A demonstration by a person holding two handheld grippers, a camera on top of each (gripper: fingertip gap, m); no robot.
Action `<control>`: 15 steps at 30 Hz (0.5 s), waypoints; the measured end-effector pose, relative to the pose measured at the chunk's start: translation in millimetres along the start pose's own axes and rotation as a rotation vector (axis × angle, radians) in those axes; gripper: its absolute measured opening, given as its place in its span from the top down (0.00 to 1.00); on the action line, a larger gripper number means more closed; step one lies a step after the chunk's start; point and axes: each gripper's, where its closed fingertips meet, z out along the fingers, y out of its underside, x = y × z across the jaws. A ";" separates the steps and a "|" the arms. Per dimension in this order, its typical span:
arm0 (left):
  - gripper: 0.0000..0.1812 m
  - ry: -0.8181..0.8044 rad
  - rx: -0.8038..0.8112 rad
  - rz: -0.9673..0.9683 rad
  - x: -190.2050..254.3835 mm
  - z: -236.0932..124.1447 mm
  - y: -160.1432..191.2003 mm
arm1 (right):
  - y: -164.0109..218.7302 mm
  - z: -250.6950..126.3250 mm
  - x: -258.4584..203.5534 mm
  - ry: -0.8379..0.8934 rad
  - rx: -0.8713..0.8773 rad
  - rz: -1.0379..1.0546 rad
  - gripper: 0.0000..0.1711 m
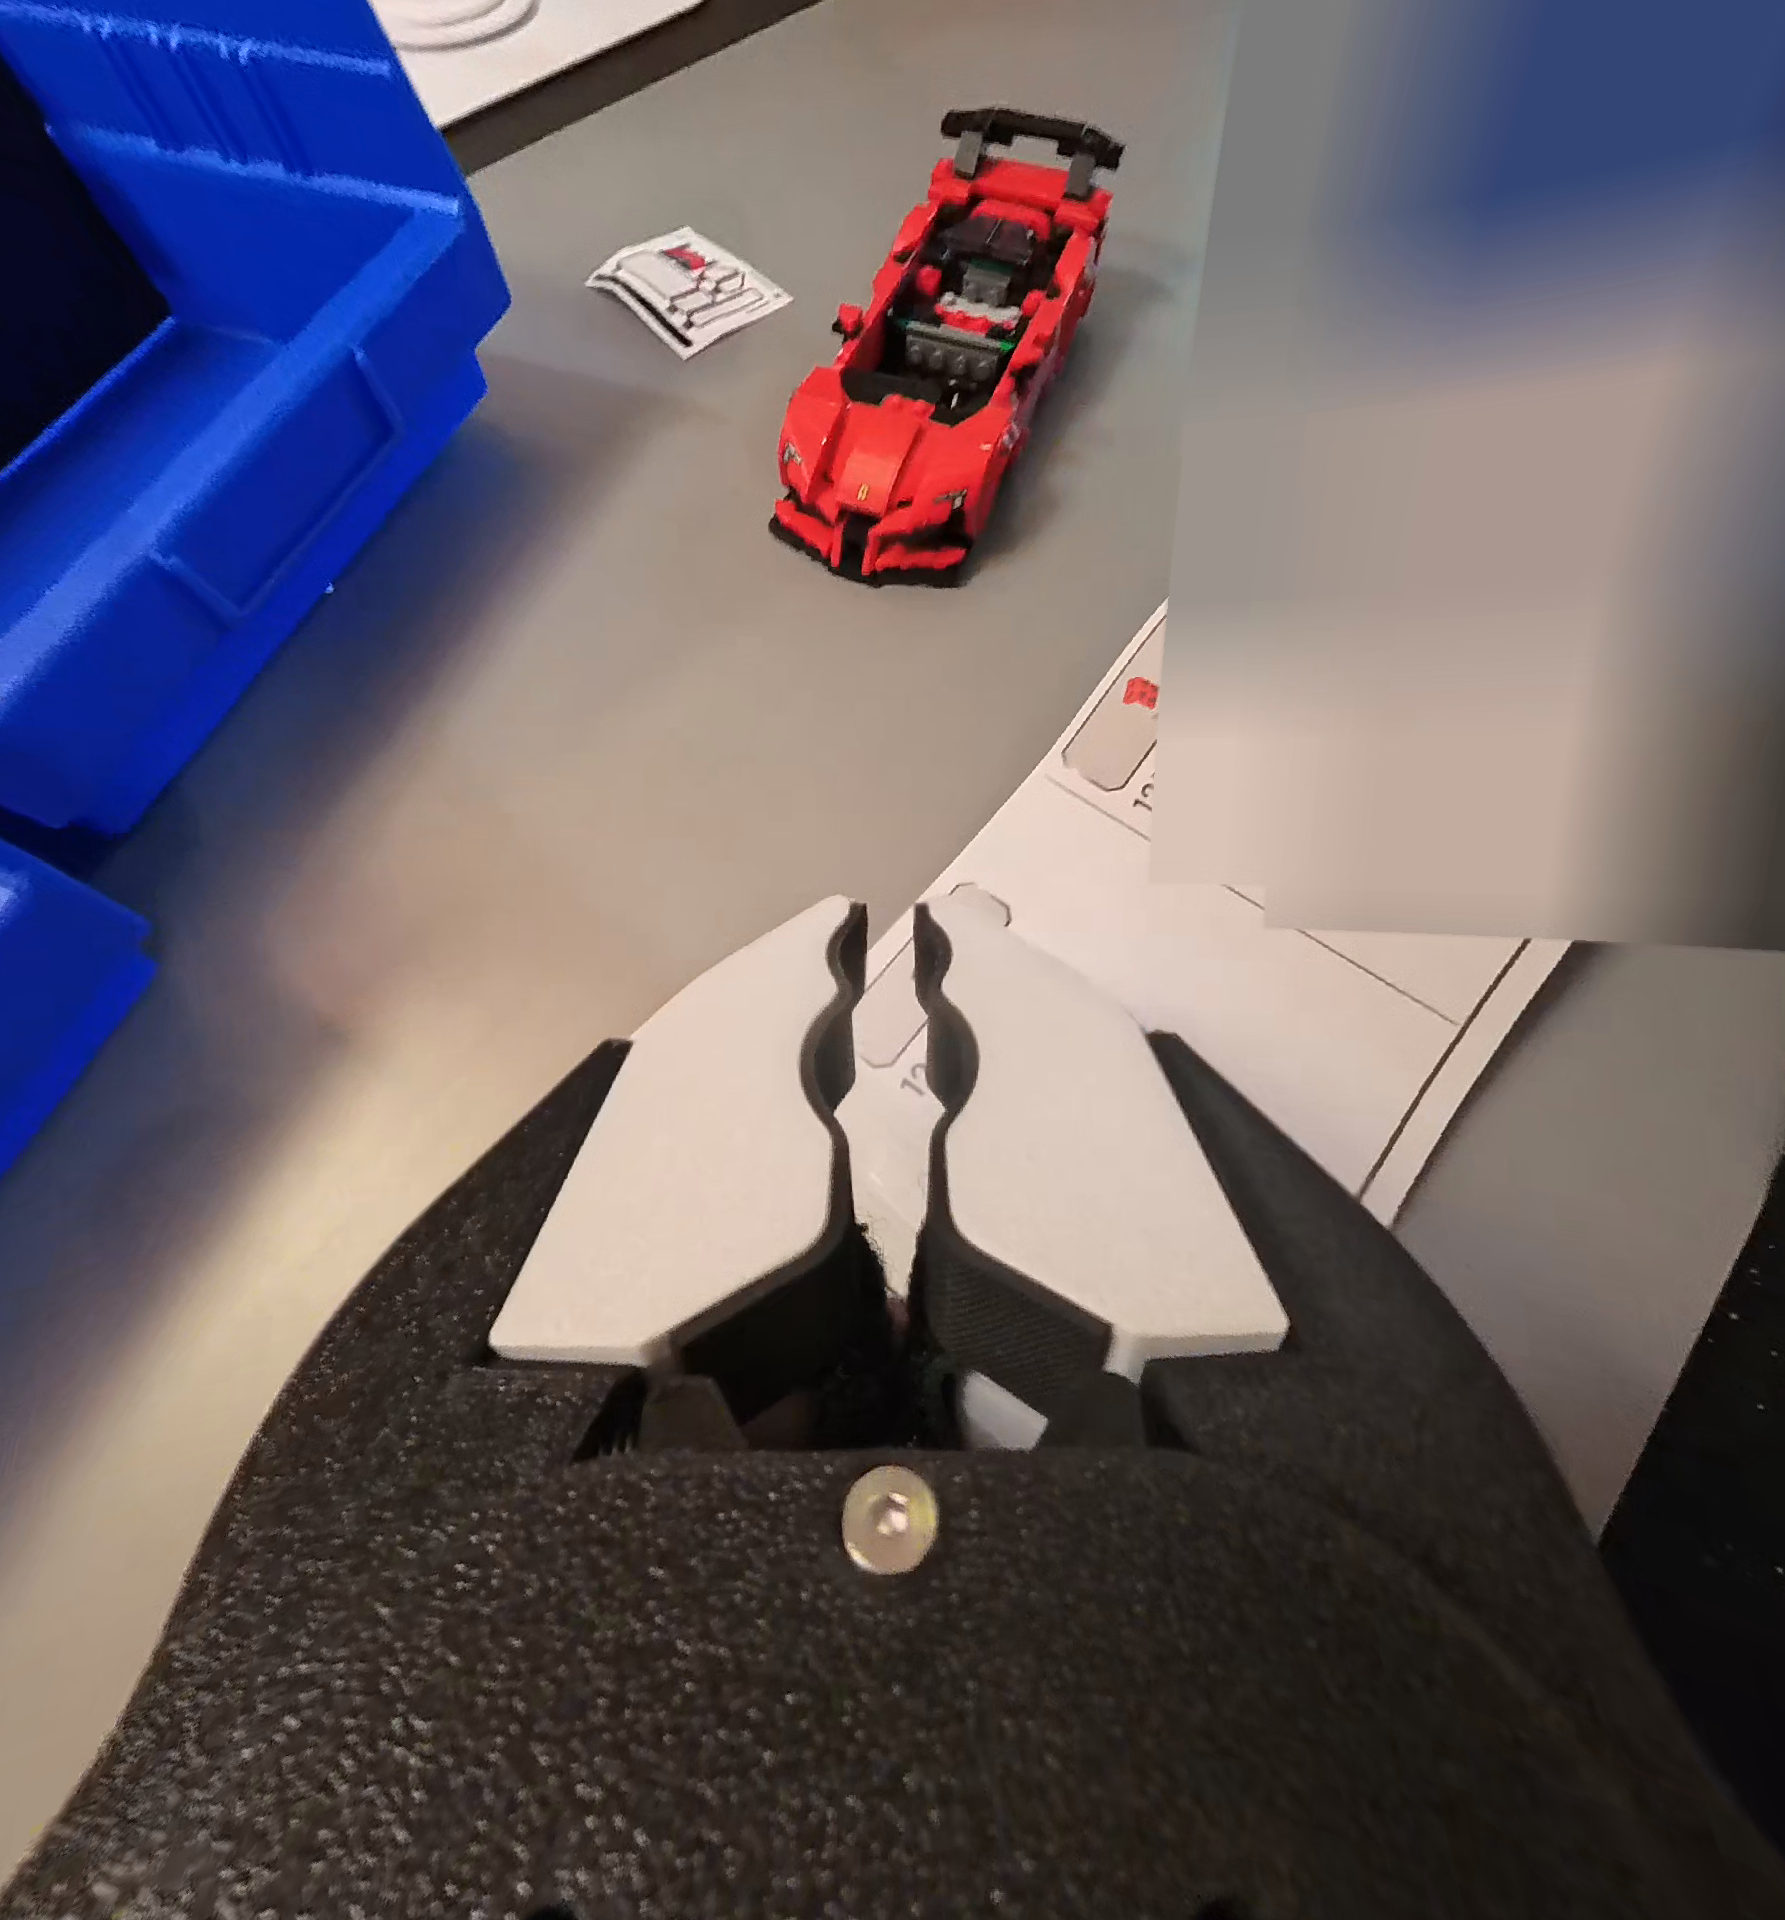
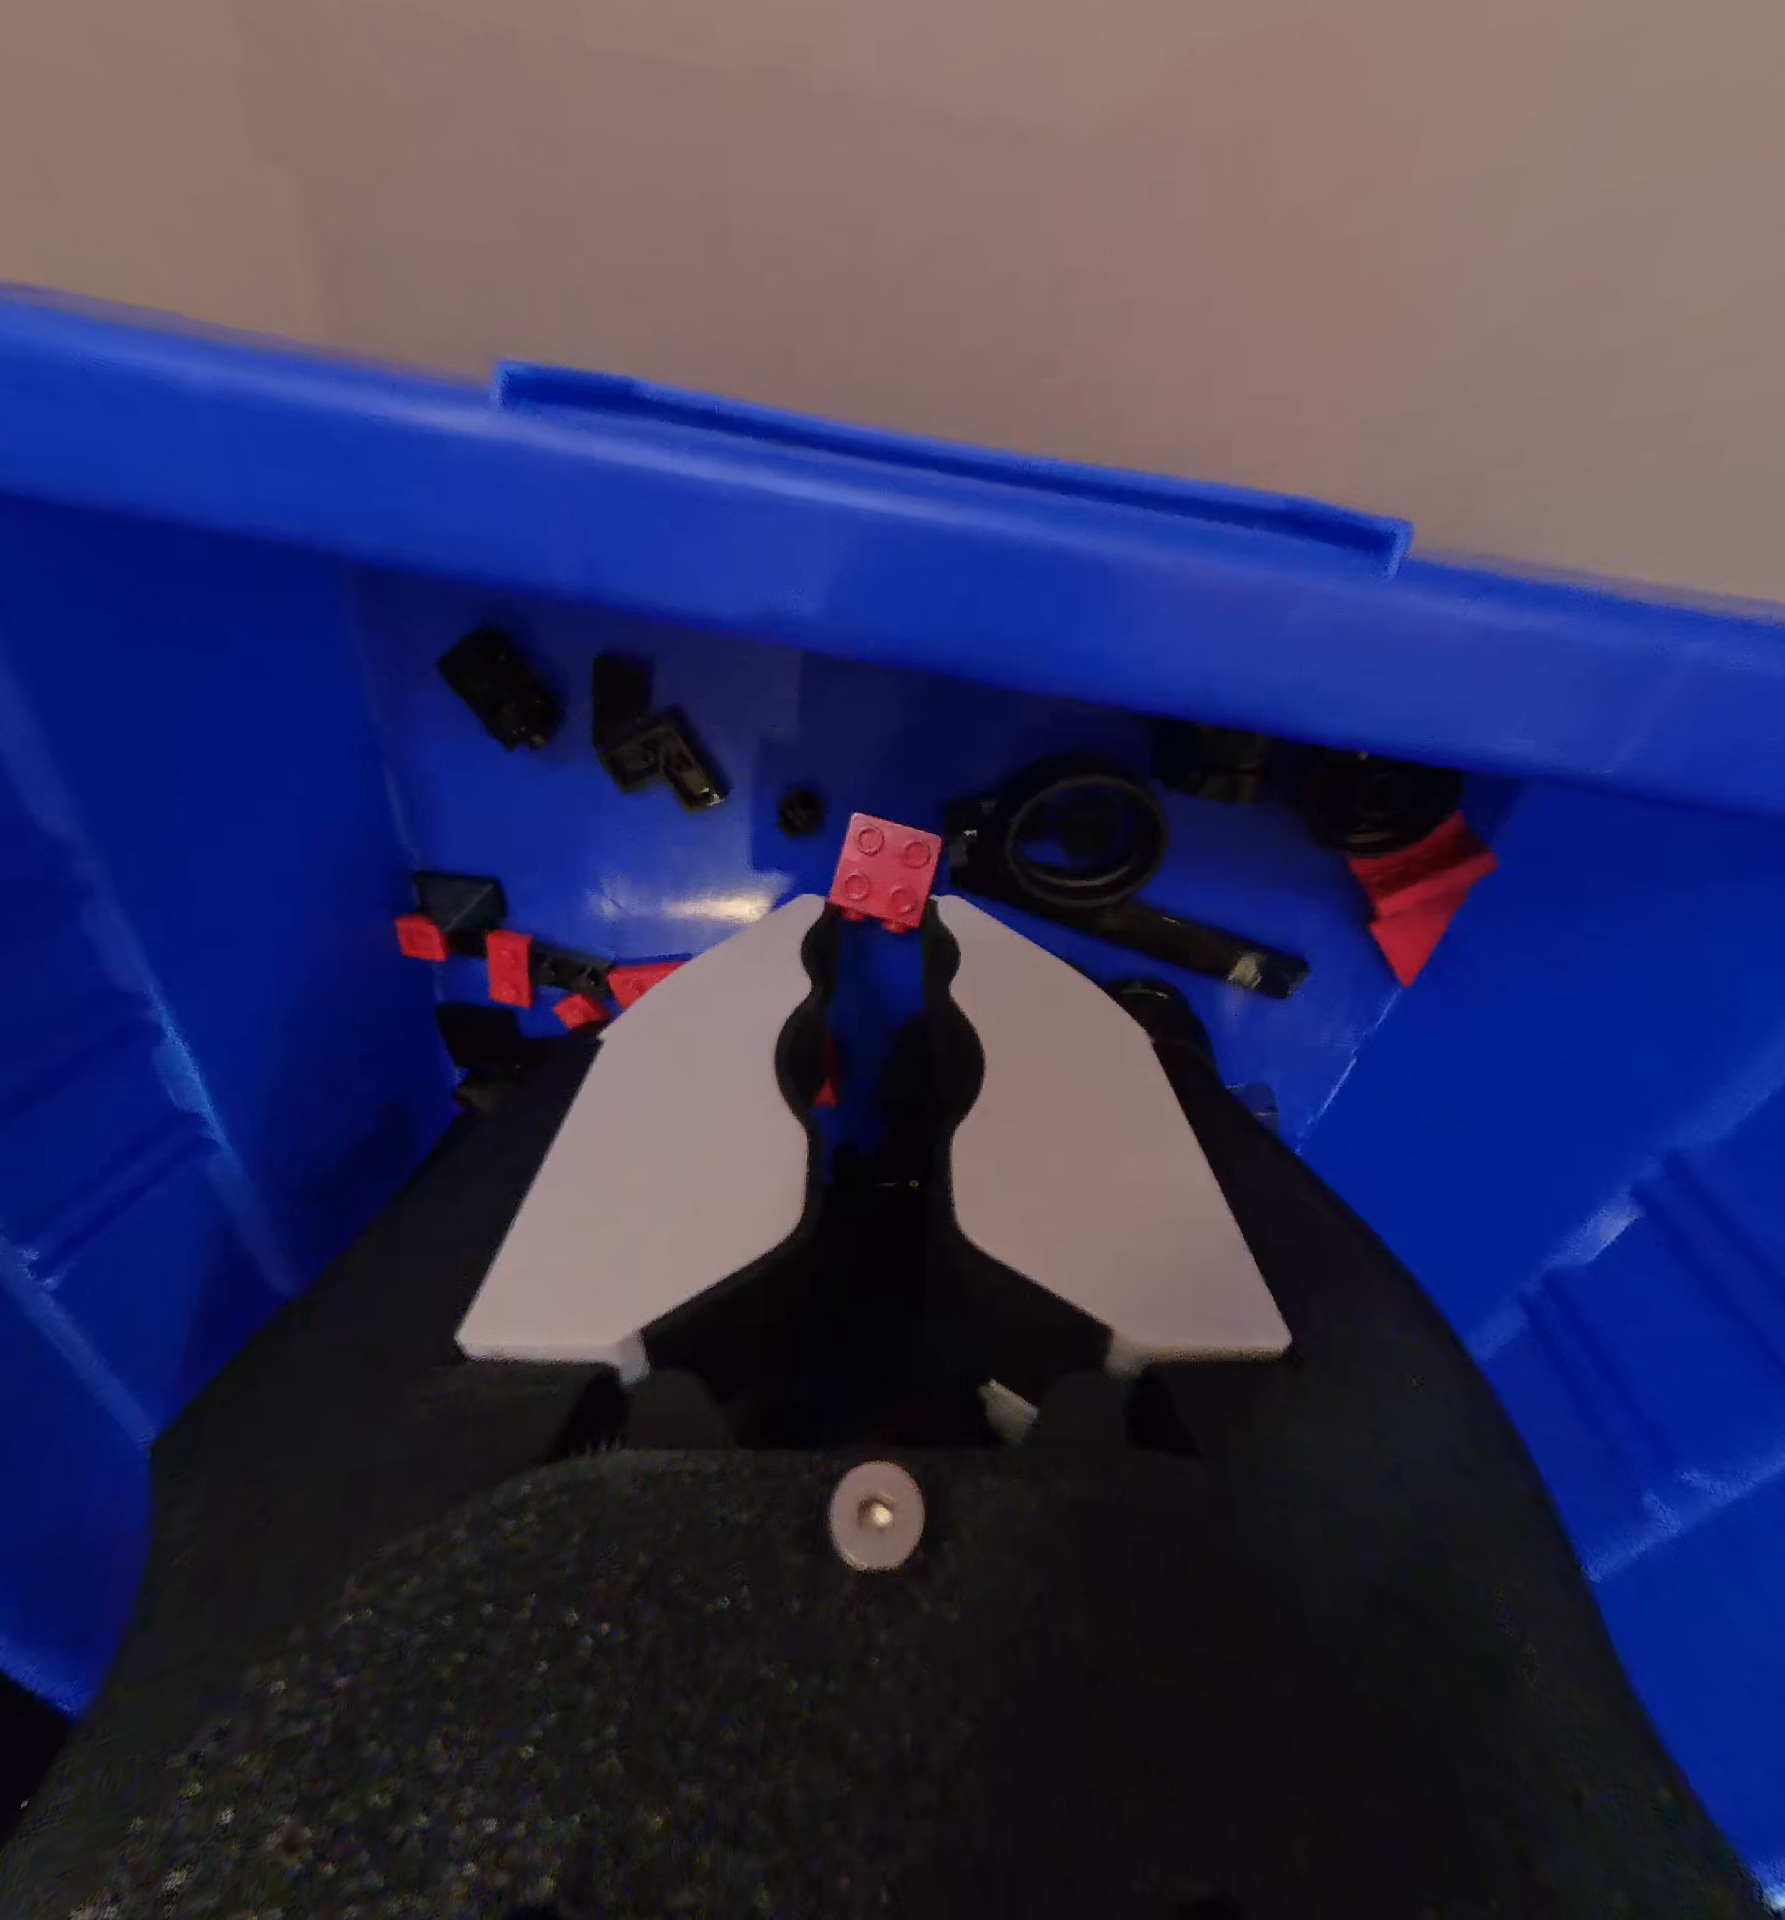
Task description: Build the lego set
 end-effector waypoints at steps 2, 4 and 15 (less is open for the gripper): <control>0.95 0.016 0.026 0.018 2.1 -0.5 -4.0 | 1.0 -0.1 -0.7 0.006 0.005 -0.001 0.91; 0.95 0.047 0.060 0.025 5.7 -0.1 -8.4 | 1.6 -6.9 2.3 0.047 0.019 -0.015 0.91; 0.92 0.233 0.061 0.065 28.6 10.8 -7.8 | -78.6 -126.9 -114.3 0.170 0.511 -0.295 0.91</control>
